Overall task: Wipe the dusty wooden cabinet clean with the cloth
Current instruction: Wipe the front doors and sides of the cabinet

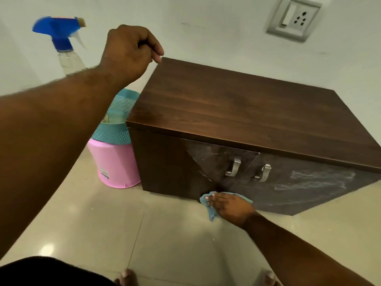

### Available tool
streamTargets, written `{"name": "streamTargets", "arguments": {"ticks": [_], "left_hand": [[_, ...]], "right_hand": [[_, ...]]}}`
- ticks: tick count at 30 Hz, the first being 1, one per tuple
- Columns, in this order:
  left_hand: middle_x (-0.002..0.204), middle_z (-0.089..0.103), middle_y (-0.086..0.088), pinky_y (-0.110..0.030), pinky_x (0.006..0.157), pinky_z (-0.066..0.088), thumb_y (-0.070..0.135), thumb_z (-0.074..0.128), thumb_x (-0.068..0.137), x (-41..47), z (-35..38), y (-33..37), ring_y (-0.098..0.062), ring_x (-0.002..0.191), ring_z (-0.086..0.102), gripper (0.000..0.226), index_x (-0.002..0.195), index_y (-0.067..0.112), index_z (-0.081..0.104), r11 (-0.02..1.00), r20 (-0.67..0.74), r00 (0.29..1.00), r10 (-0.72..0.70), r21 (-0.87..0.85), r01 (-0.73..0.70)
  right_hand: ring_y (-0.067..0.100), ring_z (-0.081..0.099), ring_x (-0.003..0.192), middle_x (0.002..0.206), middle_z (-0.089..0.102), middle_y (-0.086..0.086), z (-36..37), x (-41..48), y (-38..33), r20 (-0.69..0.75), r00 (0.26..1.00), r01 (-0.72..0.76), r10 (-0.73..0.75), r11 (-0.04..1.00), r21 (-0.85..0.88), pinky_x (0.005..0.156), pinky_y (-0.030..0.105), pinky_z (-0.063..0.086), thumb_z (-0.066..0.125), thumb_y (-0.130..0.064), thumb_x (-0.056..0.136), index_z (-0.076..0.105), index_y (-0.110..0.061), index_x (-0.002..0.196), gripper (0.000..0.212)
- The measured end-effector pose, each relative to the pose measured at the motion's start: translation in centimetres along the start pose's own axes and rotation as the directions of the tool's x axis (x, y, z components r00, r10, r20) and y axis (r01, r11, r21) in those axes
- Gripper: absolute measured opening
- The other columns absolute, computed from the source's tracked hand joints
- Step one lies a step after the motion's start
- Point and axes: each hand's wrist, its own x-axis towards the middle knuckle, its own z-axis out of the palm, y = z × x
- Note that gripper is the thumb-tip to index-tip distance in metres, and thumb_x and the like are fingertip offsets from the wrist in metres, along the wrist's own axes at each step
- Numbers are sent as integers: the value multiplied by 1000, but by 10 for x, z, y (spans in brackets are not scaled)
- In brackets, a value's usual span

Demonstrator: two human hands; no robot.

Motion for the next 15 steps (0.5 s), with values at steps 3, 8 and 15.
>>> {"name": "streamTargets", "arguments": {"ticks": [3,8,15], "left_hand": [[84,73,-1,-1,75,48,1,45,92,-3,9,1,7,72,66,33,94,15,75,999,41,998,43,30,-44],[87,73,-4,-6,79,51,4,44,92,0,19,-1,1,74,67,33,95,14,74,997,22,999,45,64,-46],[86,73,-6,-9,79,54,3,43,90,7,38,12,-1,74,70,33,93,15,74,997,44,998,52,52,-54]], "right_hand": [[-1,70,97,102,75,-18,20,-26,12,0,995,-102,103,983,152,91,14,49,95,-47,44,82,-31,86,46],[8,31,145,157,36,-2,53,-72,27,-38,978,-189,205,948,255,119,18,14,47,-32,103,43,-18,148,47],[5,38,139,150,45,-10,17,-12,13,-170,977,155,-132,980,125,111,13,22,43,-23,100,53,-28,141,43]]}}
